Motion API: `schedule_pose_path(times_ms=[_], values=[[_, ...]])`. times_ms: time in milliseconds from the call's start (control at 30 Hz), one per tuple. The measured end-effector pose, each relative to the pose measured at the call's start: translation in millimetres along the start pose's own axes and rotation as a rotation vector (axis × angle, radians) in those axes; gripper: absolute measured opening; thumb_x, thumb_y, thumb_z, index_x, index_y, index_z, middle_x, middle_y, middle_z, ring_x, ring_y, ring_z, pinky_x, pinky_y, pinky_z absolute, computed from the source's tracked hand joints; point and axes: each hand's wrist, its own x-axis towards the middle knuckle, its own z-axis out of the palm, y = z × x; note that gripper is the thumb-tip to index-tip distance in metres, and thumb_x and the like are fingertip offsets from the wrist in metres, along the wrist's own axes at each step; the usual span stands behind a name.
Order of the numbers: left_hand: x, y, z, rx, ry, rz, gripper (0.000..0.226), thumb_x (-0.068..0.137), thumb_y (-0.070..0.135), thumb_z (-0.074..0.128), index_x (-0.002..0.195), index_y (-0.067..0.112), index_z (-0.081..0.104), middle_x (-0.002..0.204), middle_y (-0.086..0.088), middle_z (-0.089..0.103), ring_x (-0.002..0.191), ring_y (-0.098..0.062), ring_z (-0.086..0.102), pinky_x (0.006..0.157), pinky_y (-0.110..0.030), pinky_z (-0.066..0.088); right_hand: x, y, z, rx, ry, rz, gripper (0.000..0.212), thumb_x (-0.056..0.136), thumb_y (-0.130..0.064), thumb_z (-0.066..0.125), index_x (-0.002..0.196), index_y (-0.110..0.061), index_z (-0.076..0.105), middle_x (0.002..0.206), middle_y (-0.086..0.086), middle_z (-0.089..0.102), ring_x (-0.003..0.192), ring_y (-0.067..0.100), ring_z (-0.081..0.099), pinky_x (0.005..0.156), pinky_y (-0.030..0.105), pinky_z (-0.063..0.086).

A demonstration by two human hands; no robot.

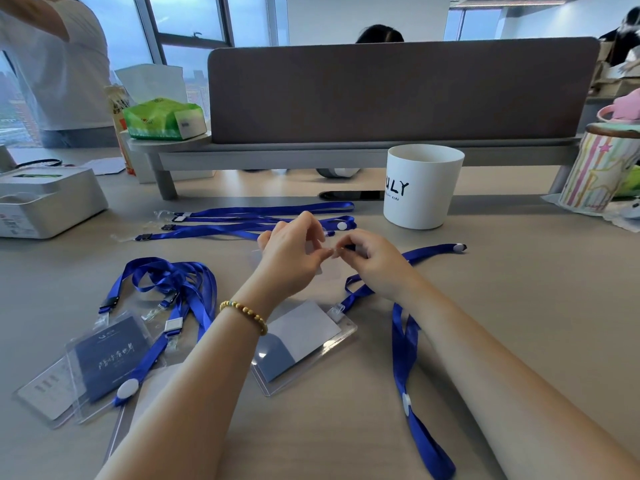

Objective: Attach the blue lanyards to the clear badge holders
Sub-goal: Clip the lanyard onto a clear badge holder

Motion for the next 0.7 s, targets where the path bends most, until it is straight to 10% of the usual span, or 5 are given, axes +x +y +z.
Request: schedule_pose_path(times_ms=[400,700], values=[[1,-2,8,0.067,0.152,-0.044,0.02,0.086,0.032,0.061,0.088,0.025,0.042,0.082,0.009,0.051,0.087,-0.014,0.044,0.08,-0.028,0.02,2,-2,6,-0.077,0.163,-0.073,0.014,0.094,-0.01,0.05,0.097,-0.004,0.062,0.088,0.006,0.058,0.081,0.015,0.054,0.071,0.023,0.045],[4,-15,-1,0.003,0.091,0.006,0.025,0.078,0.042,0.065,0.085,0.025,0.048,0.084,0.008,0.056,0.089,-0.016,0.051,0.087,-0.033,0.024,1,-1,-8,0.163,-0.02,0.118,0.011,0.094,-0.022,0.053,0.096,-0.017,0.062,0.084,-0.006,0.059,0.079,0.005,0.053,0.069,0.015,0.045]])
